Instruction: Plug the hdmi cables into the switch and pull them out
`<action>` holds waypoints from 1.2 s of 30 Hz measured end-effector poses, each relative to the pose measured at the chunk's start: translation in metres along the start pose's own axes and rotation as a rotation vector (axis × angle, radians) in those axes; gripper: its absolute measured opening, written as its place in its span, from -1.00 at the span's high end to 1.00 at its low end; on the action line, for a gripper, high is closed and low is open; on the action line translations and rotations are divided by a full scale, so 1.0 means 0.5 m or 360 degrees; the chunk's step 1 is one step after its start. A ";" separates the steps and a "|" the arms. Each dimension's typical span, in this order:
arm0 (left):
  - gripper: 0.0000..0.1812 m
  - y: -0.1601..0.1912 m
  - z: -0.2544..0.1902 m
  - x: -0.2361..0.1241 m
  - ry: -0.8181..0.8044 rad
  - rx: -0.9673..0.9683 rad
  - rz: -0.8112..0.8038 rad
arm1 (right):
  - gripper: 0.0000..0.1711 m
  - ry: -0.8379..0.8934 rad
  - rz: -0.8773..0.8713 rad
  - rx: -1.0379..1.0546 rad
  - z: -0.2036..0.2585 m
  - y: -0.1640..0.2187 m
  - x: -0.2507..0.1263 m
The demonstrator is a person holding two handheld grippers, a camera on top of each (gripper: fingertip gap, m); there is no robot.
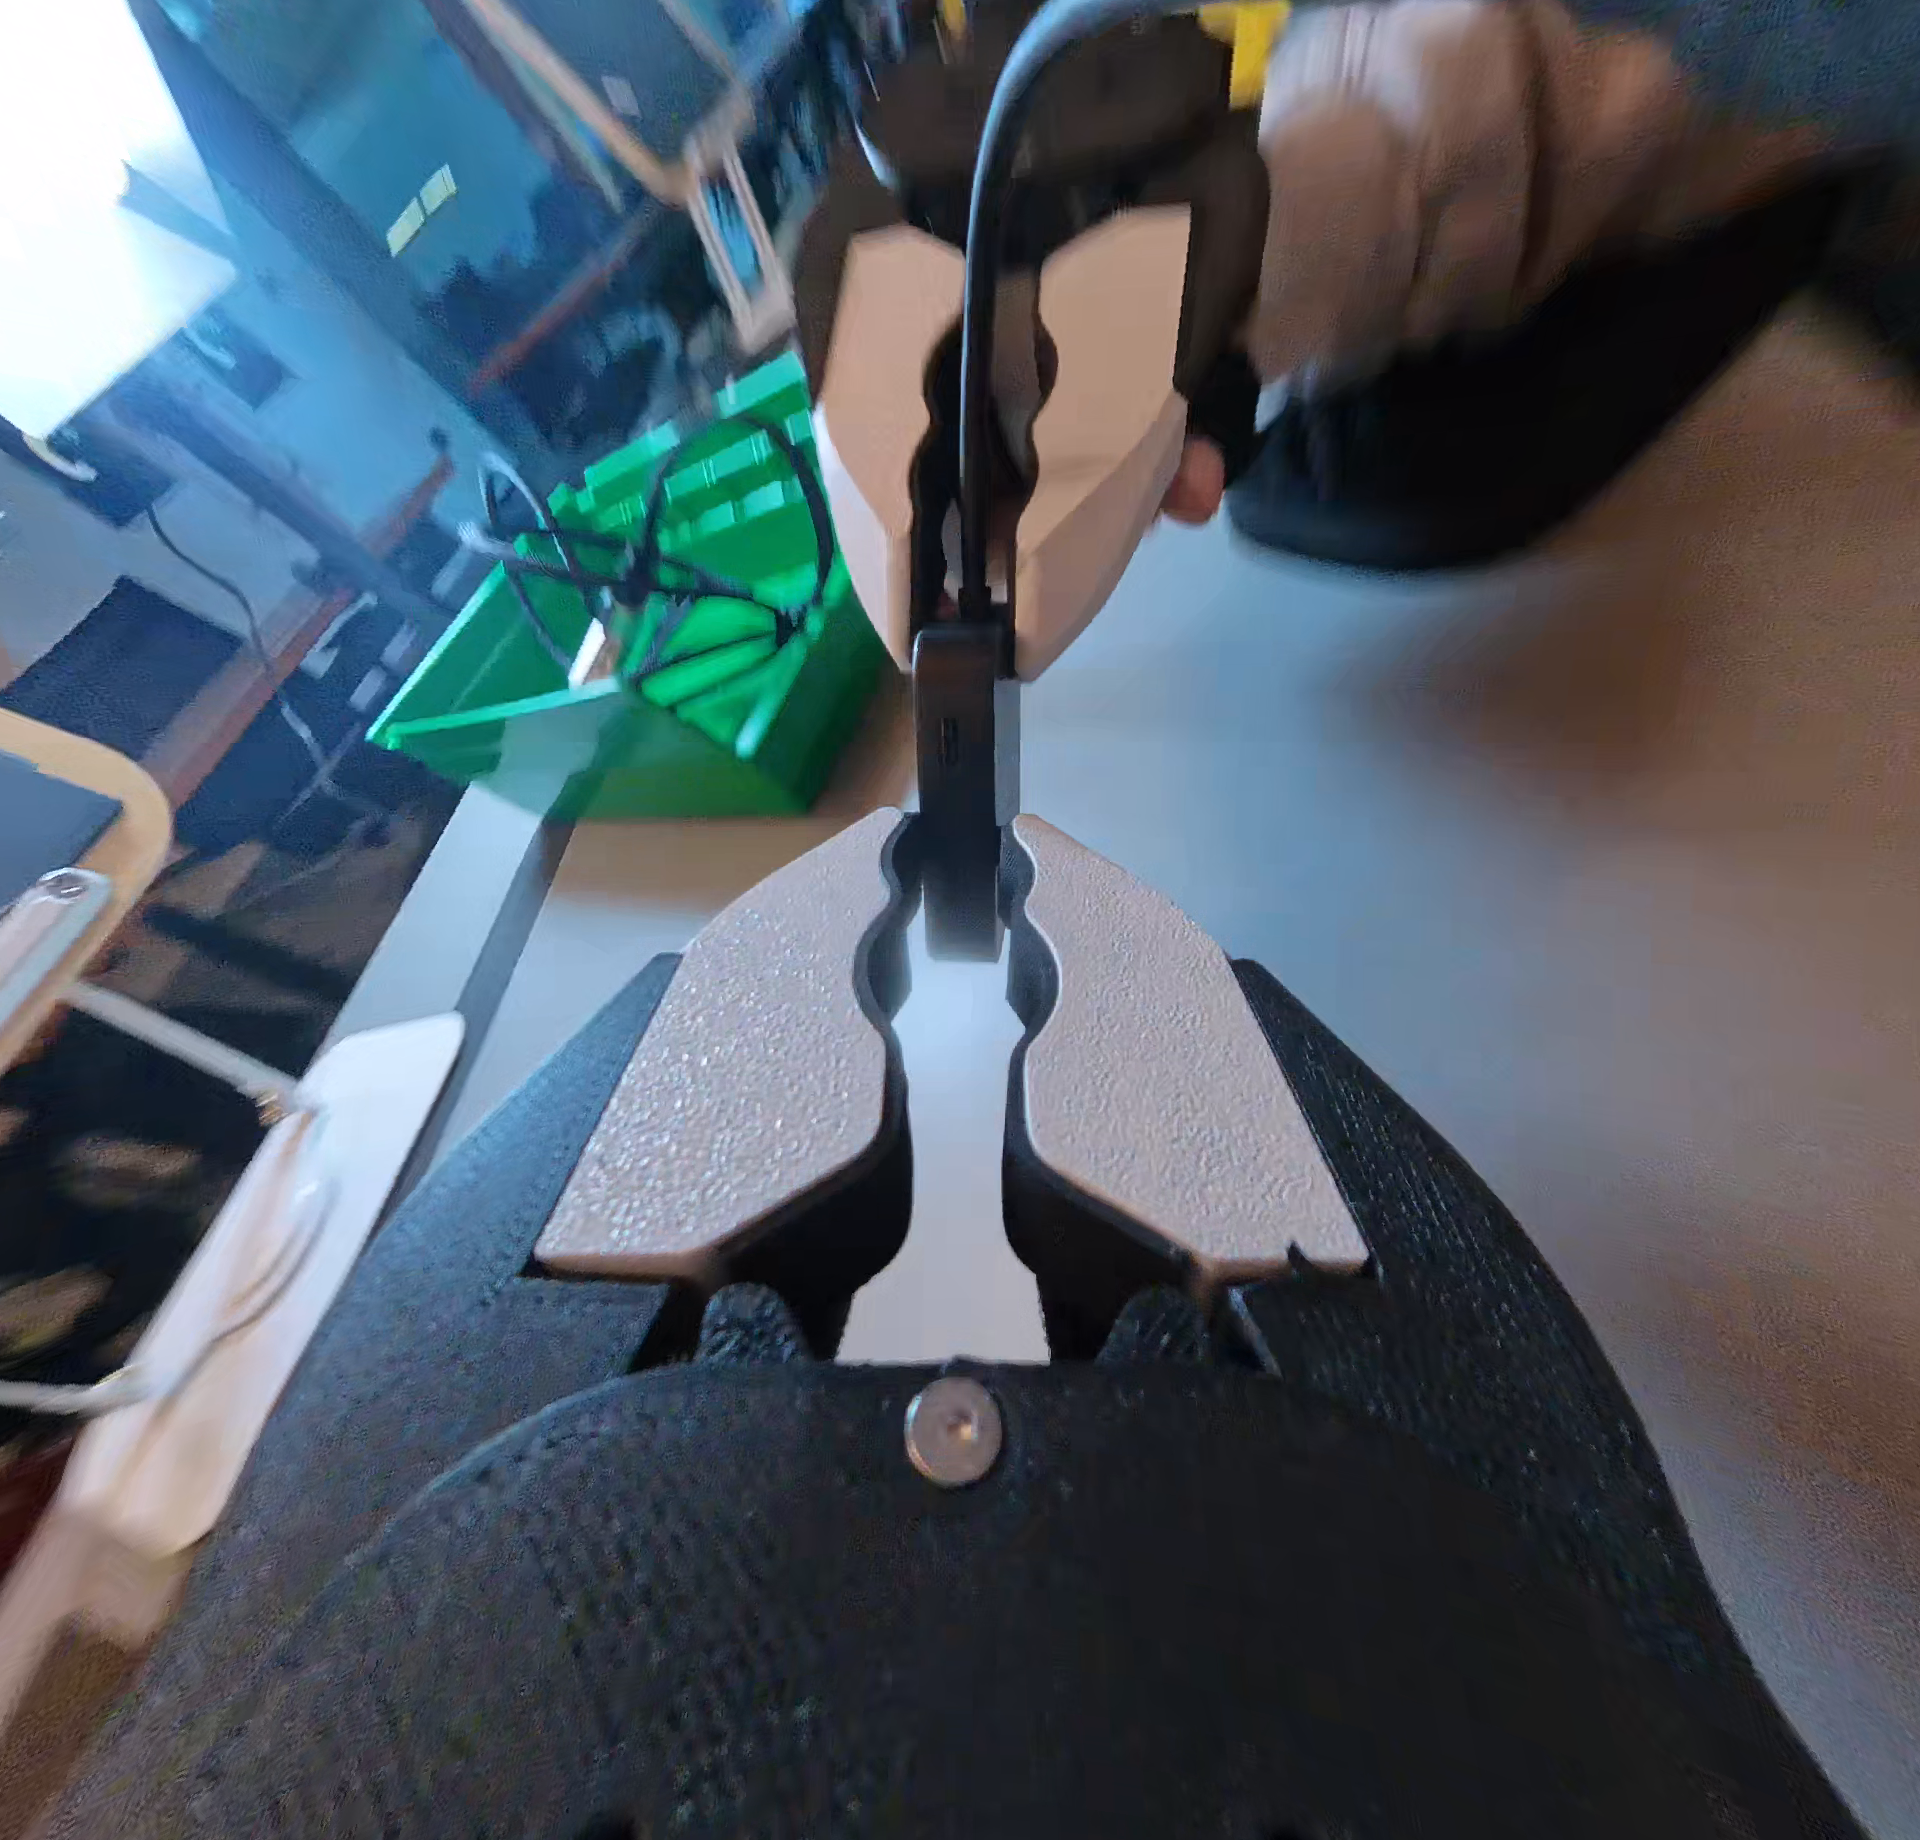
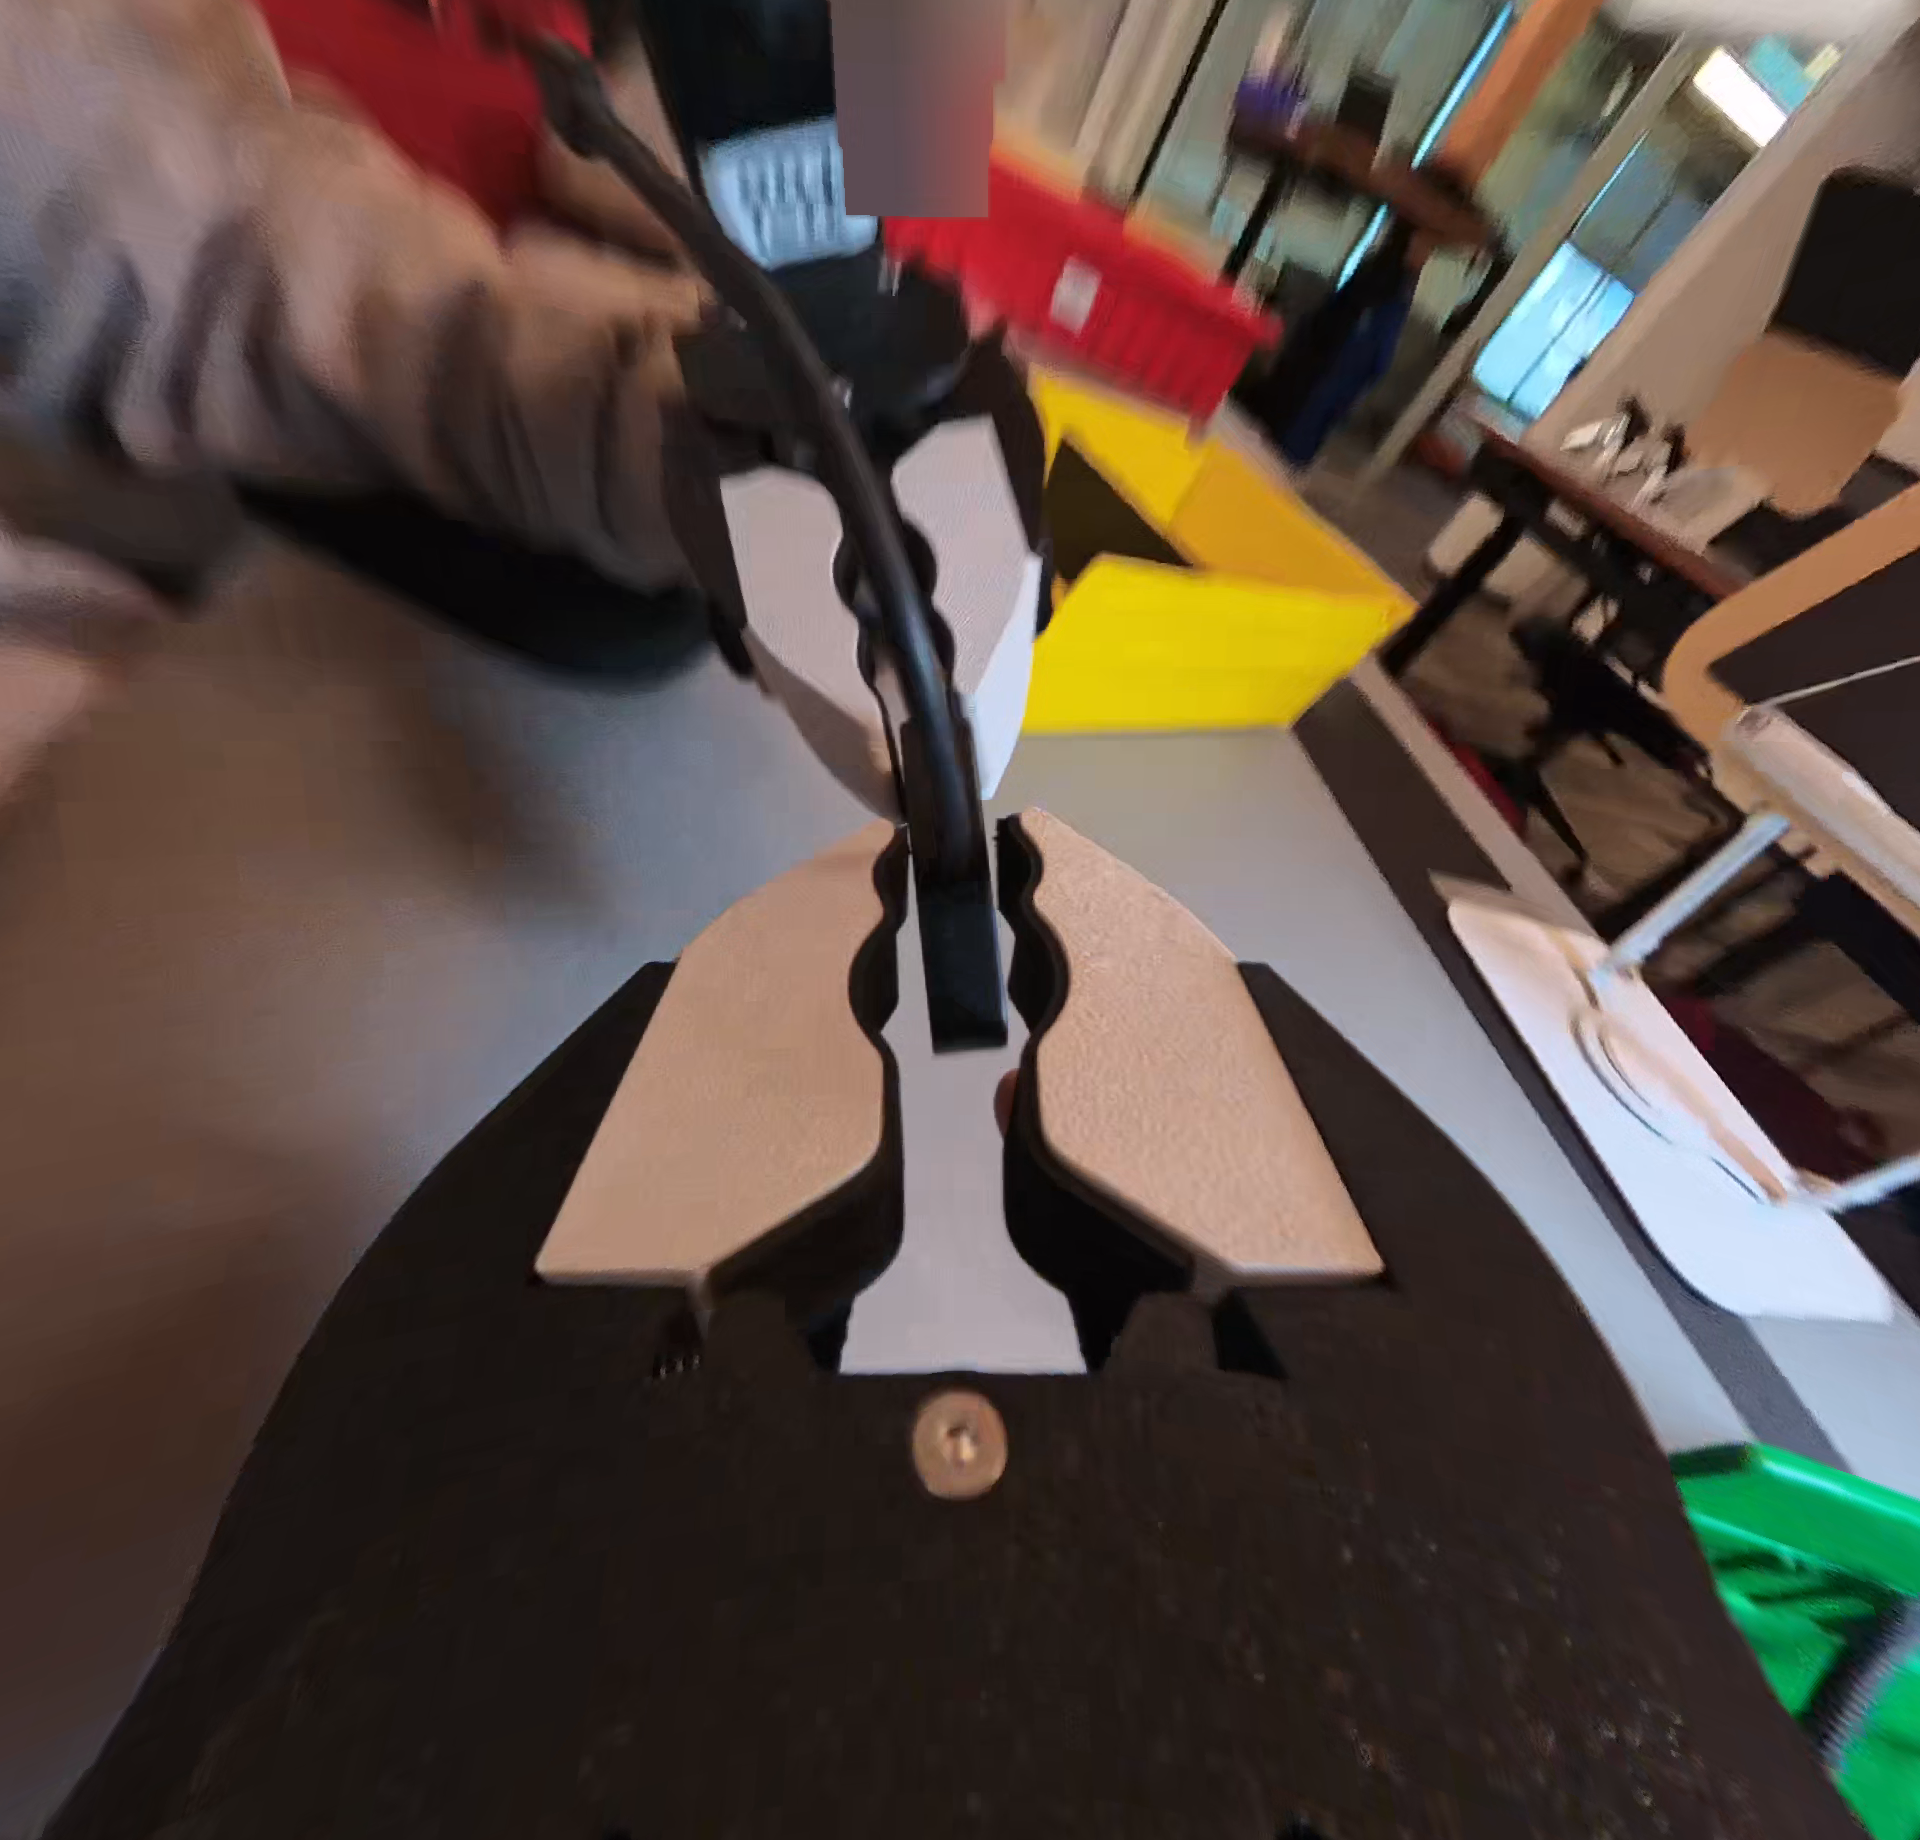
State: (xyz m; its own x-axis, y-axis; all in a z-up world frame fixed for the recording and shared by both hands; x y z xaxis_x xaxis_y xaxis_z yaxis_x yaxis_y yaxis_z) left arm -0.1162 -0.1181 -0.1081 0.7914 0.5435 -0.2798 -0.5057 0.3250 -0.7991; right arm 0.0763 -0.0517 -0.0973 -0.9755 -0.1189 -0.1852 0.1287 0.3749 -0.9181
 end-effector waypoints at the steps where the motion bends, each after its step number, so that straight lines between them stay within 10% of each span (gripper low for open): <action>1: 0.84 -0.005 0.010 -0.012 0.0003 -0.0114 -0.0152 | 0.73 0.0000 -0.0139 0.0087 -0.009 -0.009 -0.014; 7: 0.84 -0.019 0.043 -0.044 -0.0015 -0.0529 -0.0731 | 0.46 -0.0126 -0.0411 0.0455 -0.024 -0.012 -0.019; 10: 0.84 -0.005 0.015 -0.007 0.0082 -0.0544 -0.0676 | 0.83 -0.0077 -0.0307 0.0317 -0.002 -0.022 0.006; 21: 0.68 0.002 0.015 0.000 -0.0084 -0.0159 -0.0202 | 0.84 0.0049 0.0113 -0.0171 -0.004 -0.013 -0.025; 24: 1.00 -0.003 -0.015 0.018 -0.0082 0.0139 -0.0059 | 0.83 -0.0023 0.0081 -0.0253 0.021 -0.014 -0.003; 34: 1.00 -0.001 0.007 -0.020 -0.0088 0.0152 0.0029 | 0.83 0.0107 0.0052 -0.0373 0.023 -0.003 0.003; 36: 0.57 0.006 0.012 -0.020 -0.0020 -0.0001 -0.0019 | 0.83 0.0107 -0.0054 -0.0312 0.021 -0.009 -0.006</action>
Point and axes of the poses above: each gripper's, where its closed fingertips meet, x out along the fingers, y out of its underside, z = x × y across the jaws, the point moved 10 cm from there along -x, back along the fingers, and after that the axes turned 2 degrees about x, right-handed, at the moved point
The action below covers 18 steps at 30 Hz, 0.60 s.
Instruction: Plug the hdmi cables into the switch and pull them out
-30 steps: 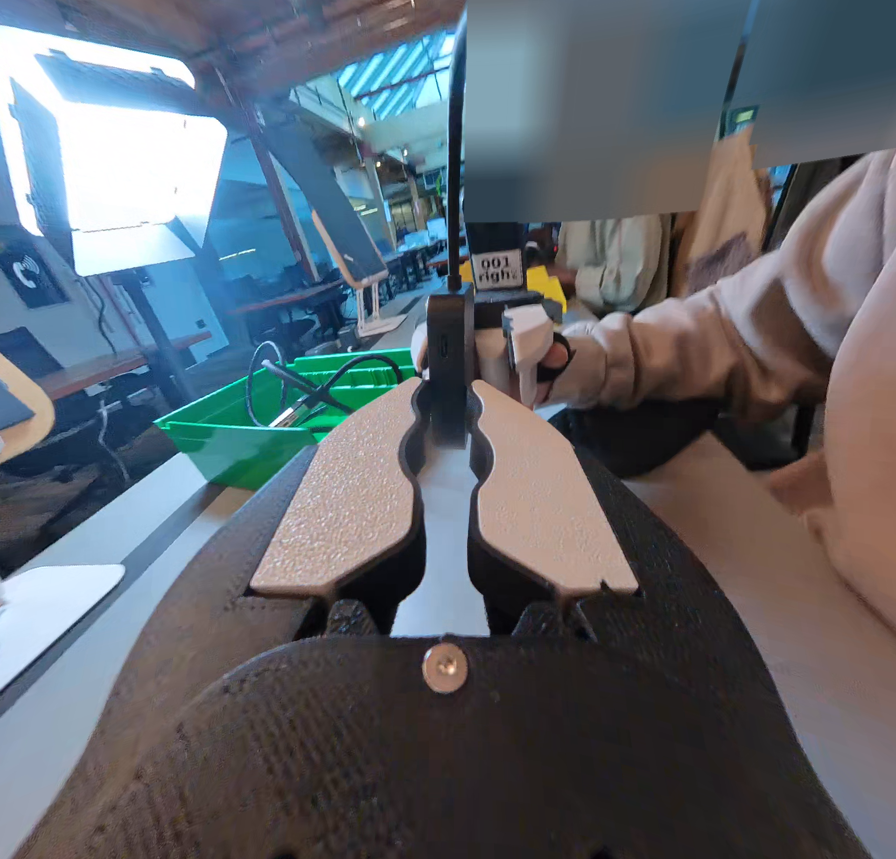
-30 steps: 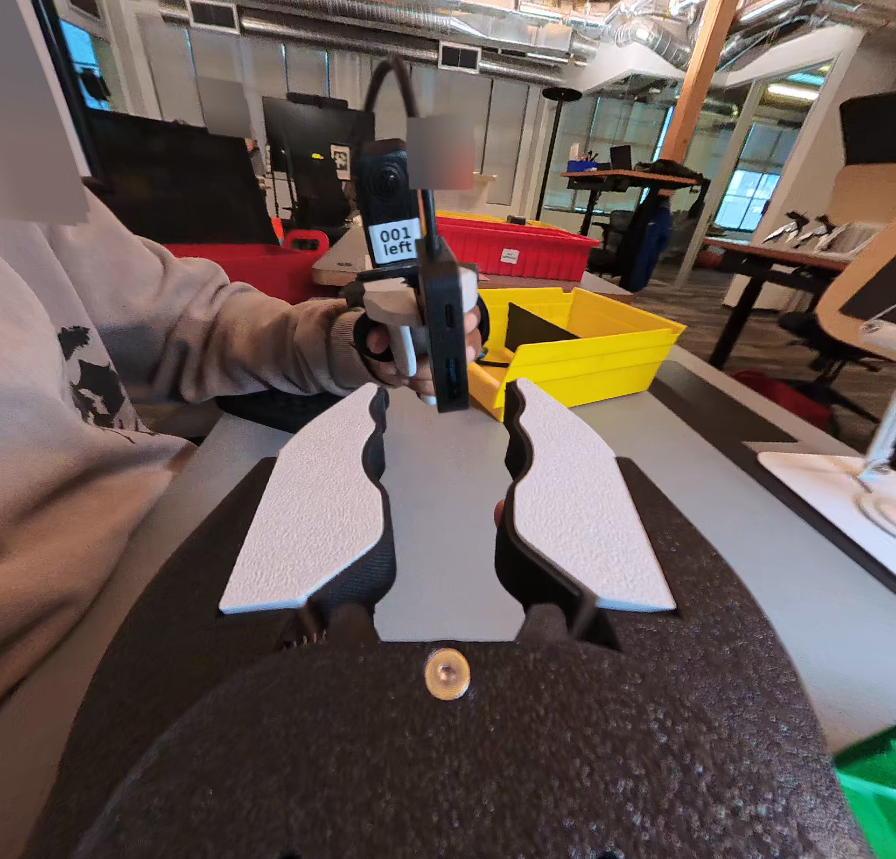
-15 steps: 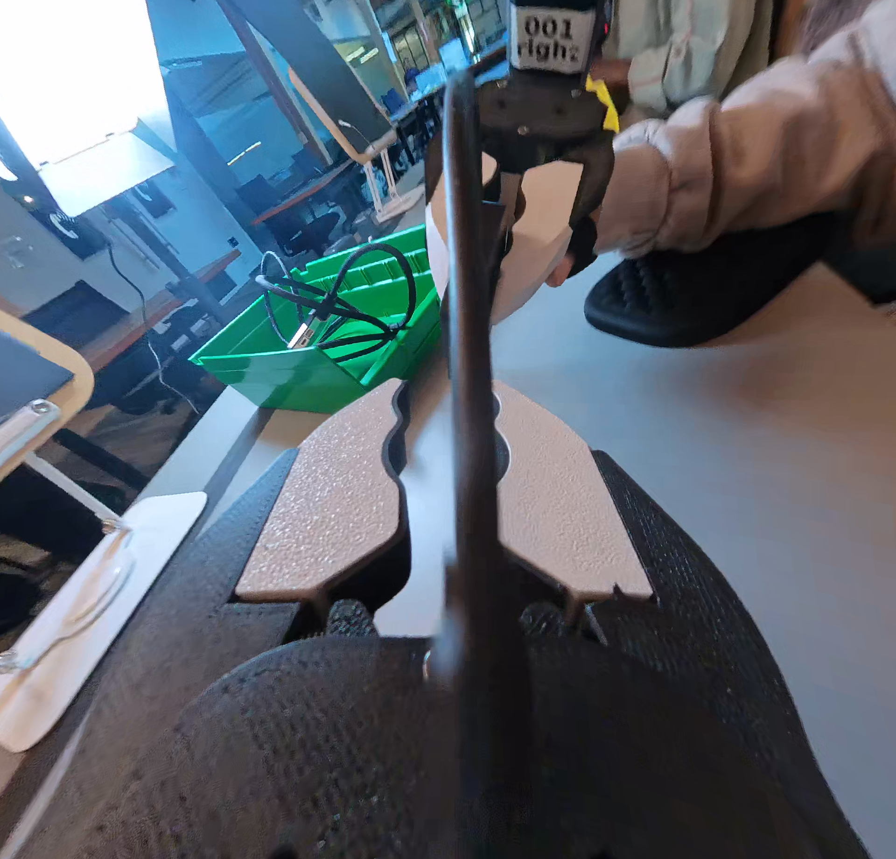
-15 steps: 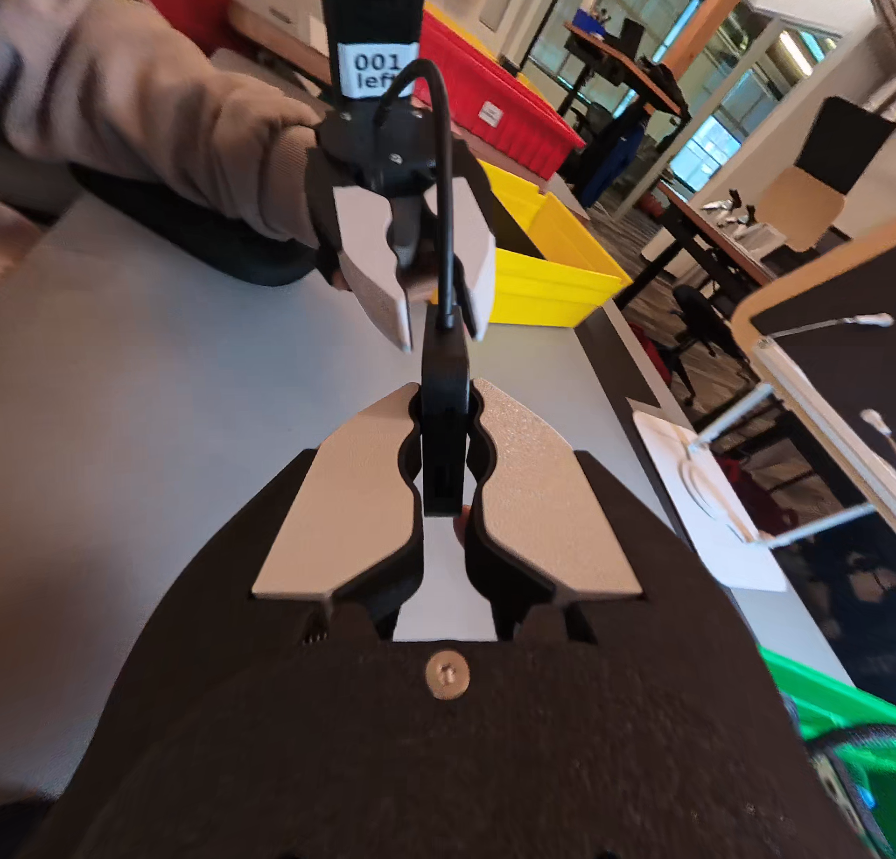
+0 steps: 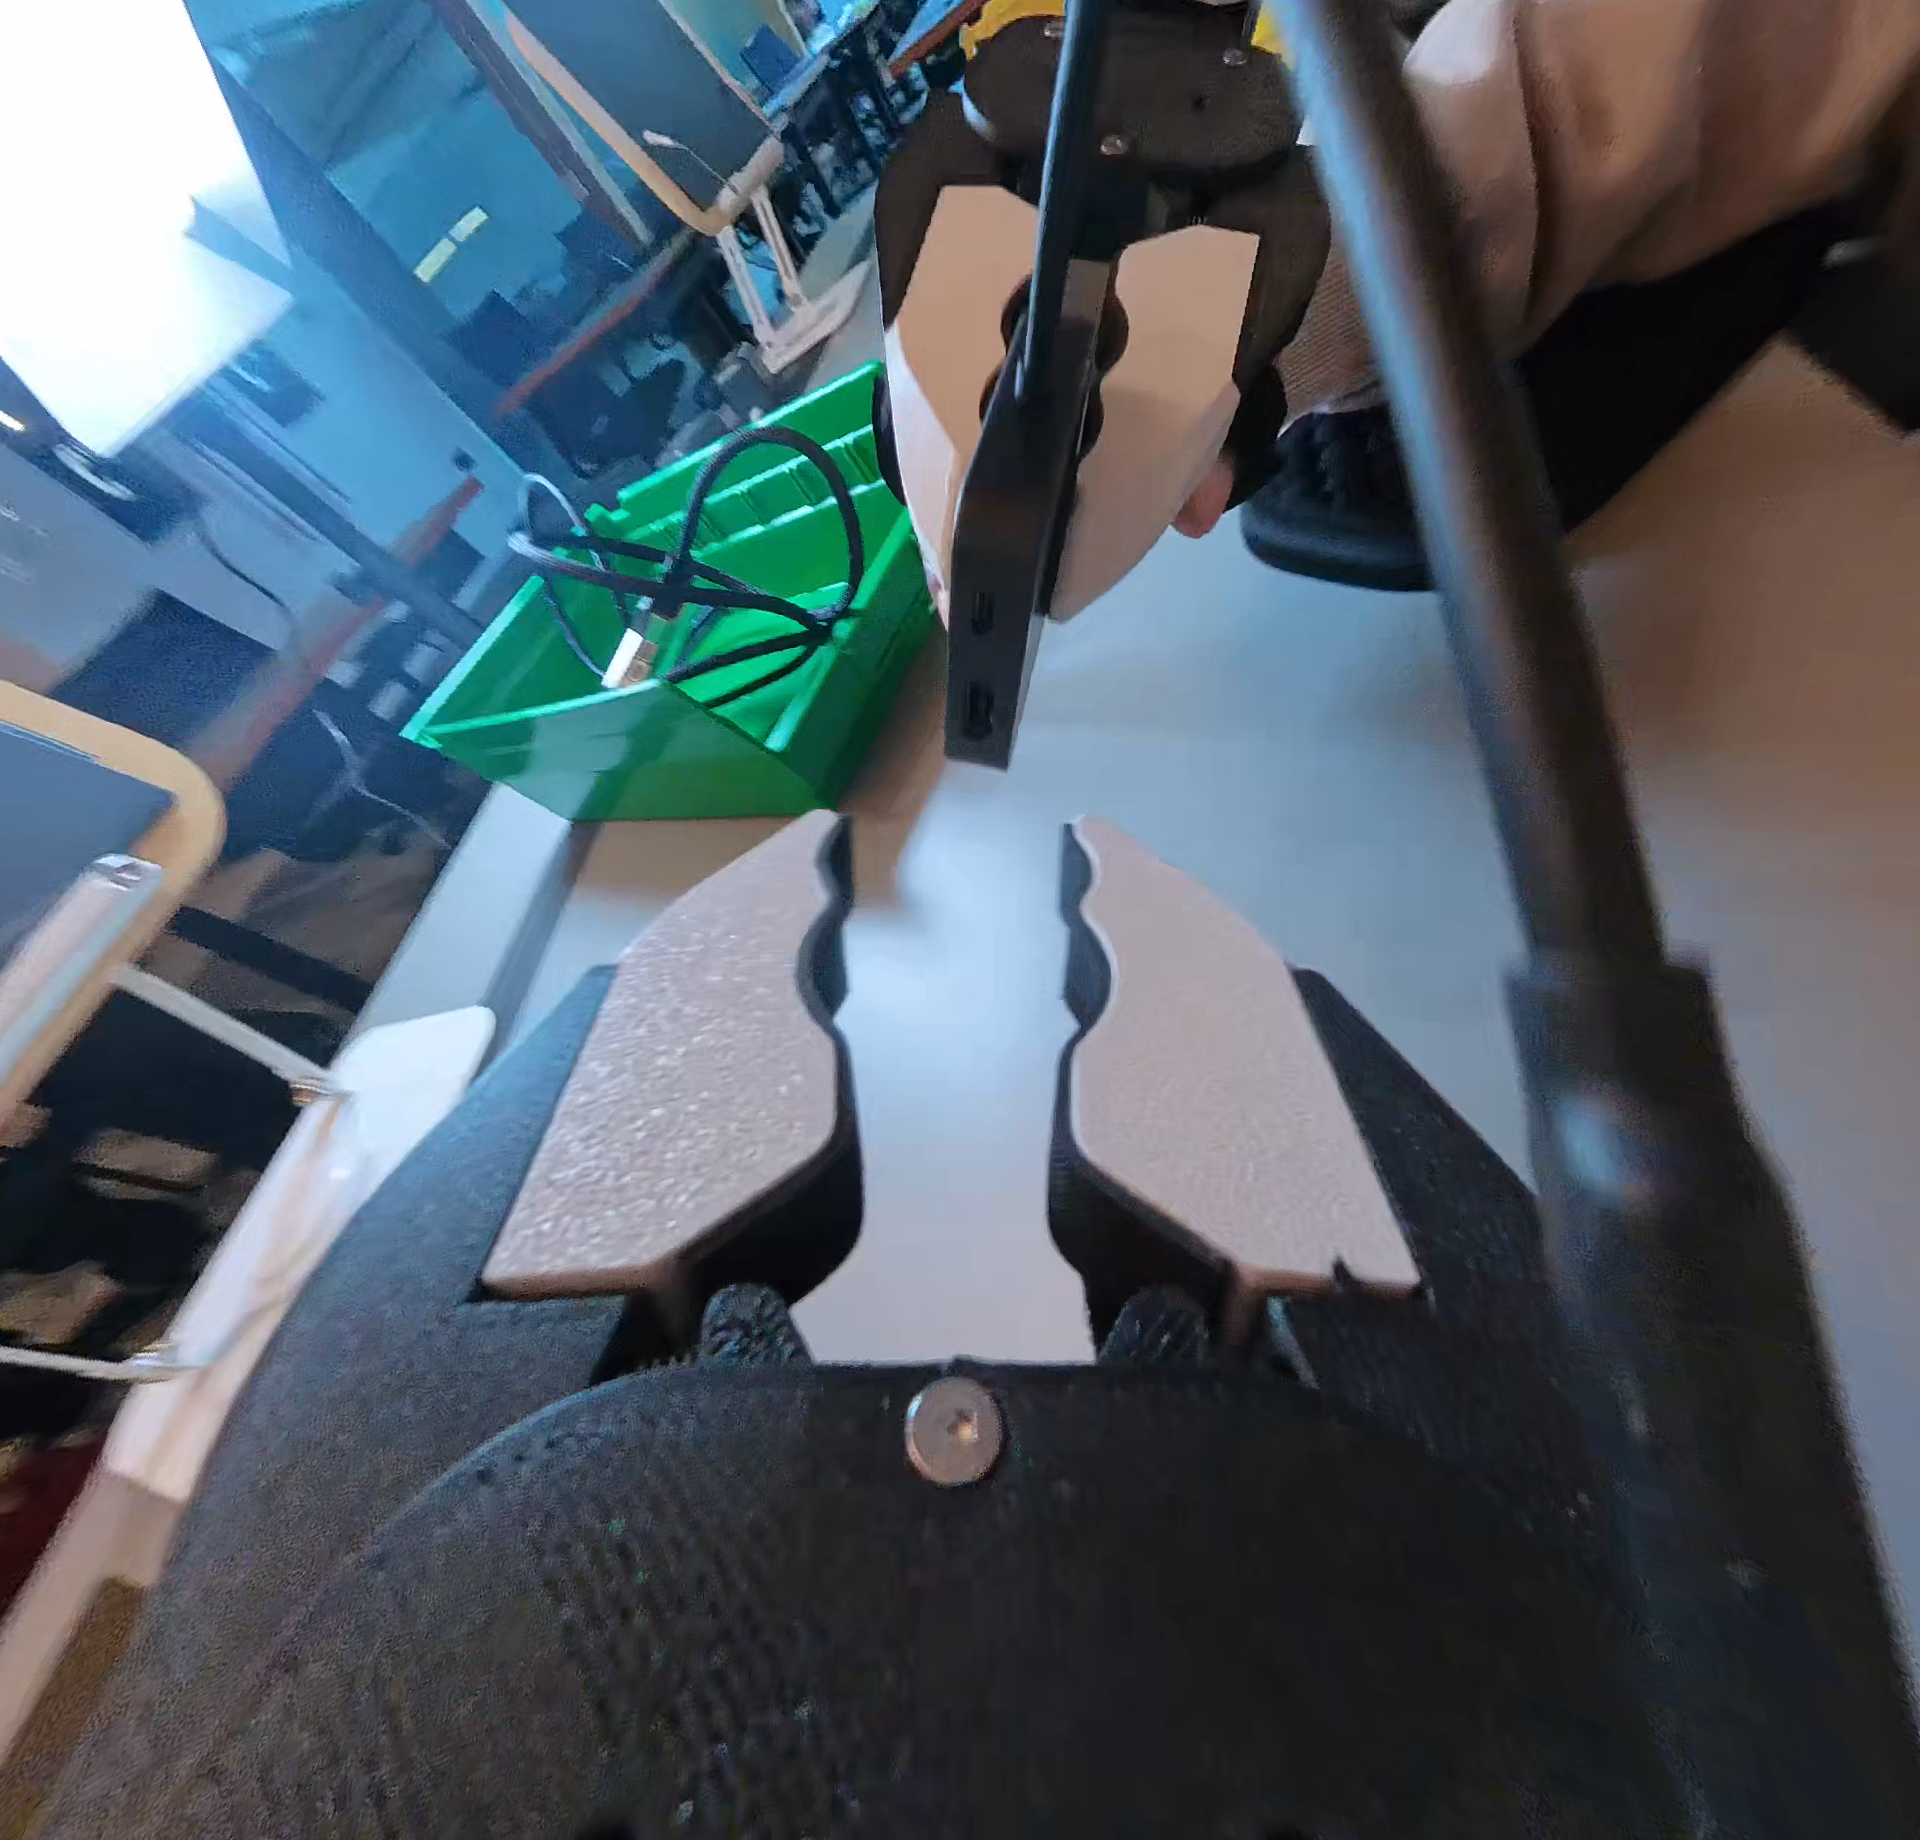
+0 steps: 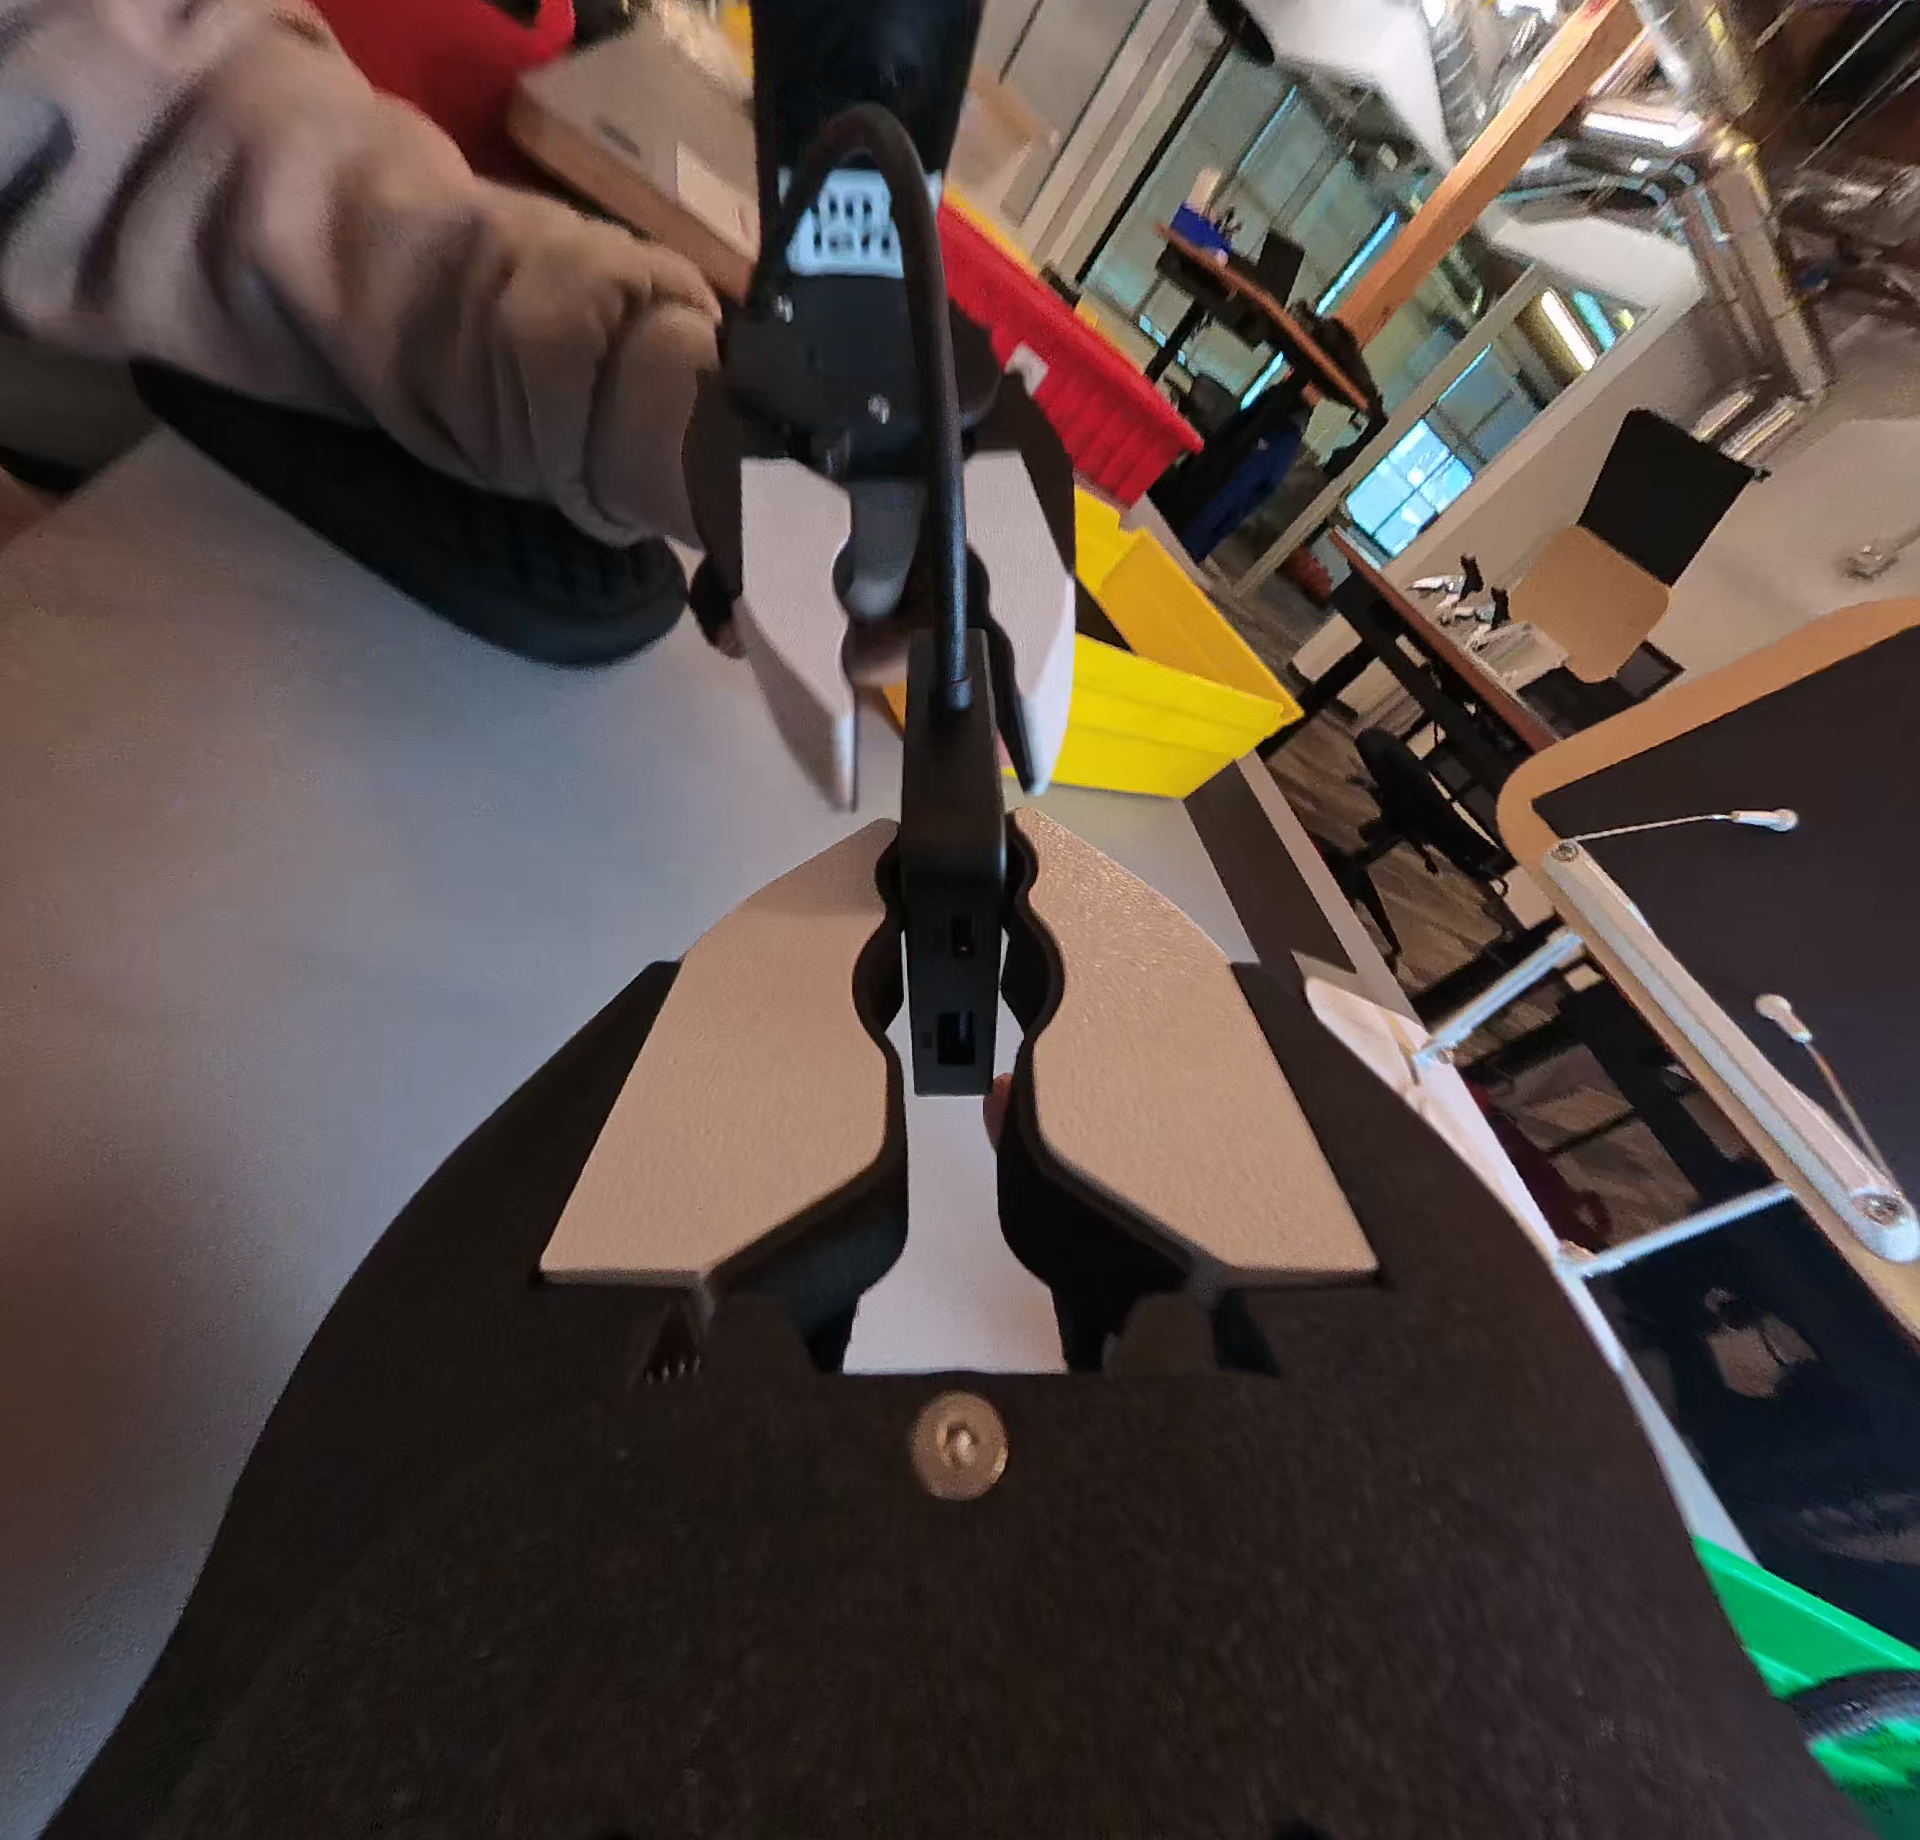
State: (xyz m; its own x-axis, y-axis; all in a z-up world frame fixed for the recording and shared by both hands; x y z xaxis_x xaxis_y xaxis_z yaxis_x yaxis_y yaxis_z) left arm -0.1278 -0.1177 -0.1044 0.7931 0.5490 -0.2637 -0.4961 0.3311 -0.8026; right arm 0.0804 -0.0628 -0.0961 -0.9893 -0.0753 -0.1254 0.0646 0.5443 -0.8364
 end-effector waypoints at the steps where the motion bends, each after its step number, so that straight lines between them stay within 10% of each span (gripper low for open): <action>1: 0.47 0.000 0.001 0.003 0.0022 -0.0051 -0.0013 | 0.83 -0.0001 -0.0058 0.0037 -0.001 -0.003 -0.002; 6: 0.83 -0.020 -0.033 0.032 0.0013 0.0114 -0.0052 | 0.82 -0.0104 -0.0116 0.0040 0.019 0.000 0.018; 18: 0.83 -0.045 -0.065 0.037 -0.0089 0.0762 0.0378 | 0.82 0.0017 0.0343 -0.0488 0.050 0.014 0.044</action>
Point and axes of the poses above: each gripper's, where its closed fingertips meet, x out along the fingers, y out of its underside, z = x × y across the jaws, the point moved 10 cm from there along -x, back along the fingers, and after that the axes turned 2 degrees about x, right-handed, at the moved point
